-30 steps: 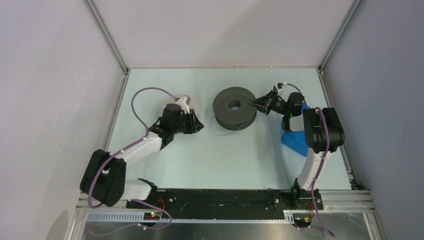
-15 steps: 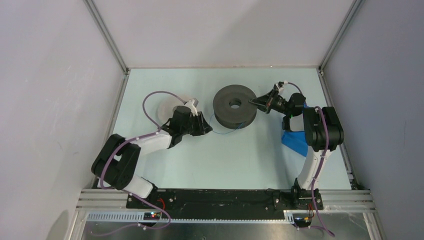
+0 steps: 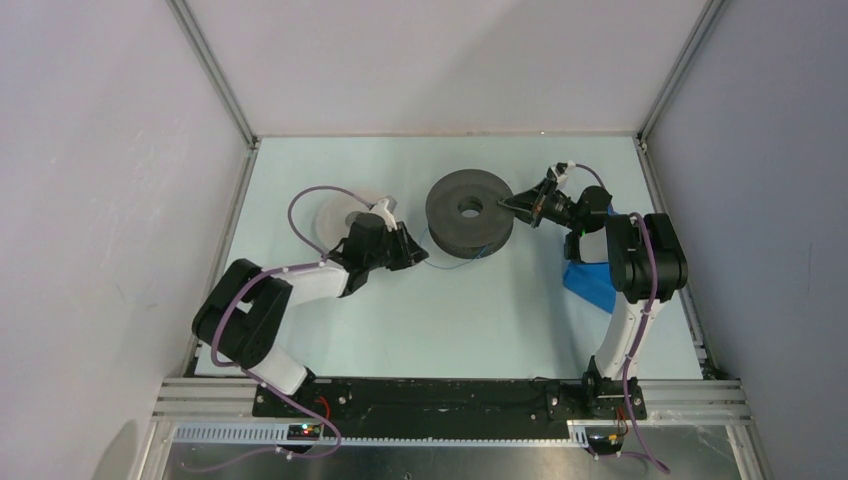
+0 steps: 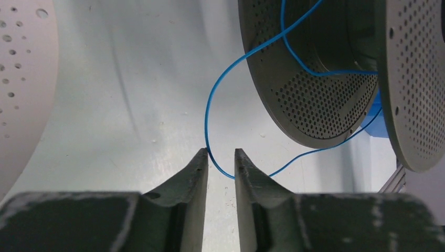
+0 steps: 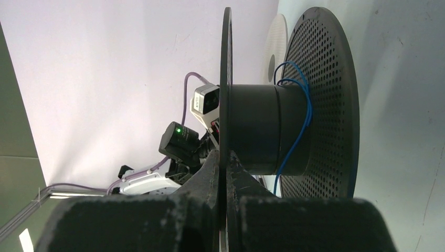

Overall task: Wrap the cables
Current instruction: Wrap the cable around the cable reel.

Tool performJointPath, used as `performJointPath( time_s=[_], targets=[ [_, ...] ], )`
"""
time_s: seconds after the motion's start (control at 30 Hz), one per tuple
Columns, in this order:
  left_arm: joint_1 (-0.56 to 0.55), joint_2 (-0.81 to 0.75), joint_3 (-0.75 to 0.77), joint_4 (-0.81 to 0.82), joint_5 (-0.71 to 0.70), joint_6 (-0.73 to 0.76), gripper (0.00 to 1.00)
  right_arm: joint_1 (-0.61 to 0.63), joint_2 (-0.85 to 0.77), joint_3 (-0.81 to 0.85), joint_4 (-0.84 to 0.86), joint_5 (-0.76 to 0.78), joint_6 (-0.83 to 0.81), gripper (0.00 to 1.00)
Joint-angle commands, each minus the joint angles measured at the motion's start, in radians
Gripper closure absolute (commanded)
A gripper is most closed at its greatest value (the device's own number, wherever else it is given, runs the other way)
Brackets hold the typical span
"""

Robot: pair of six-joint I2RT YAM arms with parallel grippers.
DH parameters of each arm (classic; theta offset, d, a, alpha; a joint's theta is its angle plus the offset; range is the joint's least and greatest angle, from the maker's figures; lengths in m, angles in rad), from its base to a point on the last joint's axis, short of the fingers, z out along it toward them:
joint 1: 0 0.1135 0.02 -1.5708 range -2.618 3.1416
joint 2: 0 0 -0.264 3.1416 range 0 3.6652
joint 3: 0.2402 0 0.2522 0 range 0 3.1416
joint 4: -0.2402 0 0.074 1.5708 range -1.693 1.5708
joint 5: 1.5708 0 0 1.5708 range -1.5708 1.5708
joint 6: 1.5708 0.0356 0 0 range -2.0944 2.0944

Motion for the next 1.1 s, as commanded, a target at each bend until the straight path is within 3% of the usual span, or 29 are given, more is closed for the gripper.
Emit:
performJointPath(
  time_s=[0.0, 0.17, 0.23, 1.07],
  targets=[
    [-0.007, 0.009, -0.002, 0.063, -0.007, -0.014, 0.74, -0.002, -0.021, 0.030, 0.096, -0.015, 0.033, 1.00],
    [-0.006, 0.019, 0.012, 0.063, -0.007, -0.003, 0.96, -0.001, -0.015, 0.026, 0.106, -0.018, 0.035, 1.00],
    [-0.005, 0.019, 0.020, 0.063, -0.011, 0.006, 0.99, 0.000, -0.011, 0.025, 0.107, -0.024, 0.034, 1.00],
    [0.074, 0.034, 0.166, 0.063, 0.056, 0.060, 1.00, 0.043, 0.034, 0.030, 0.091, -0.080, -0.025, 1.00]
  ],
)
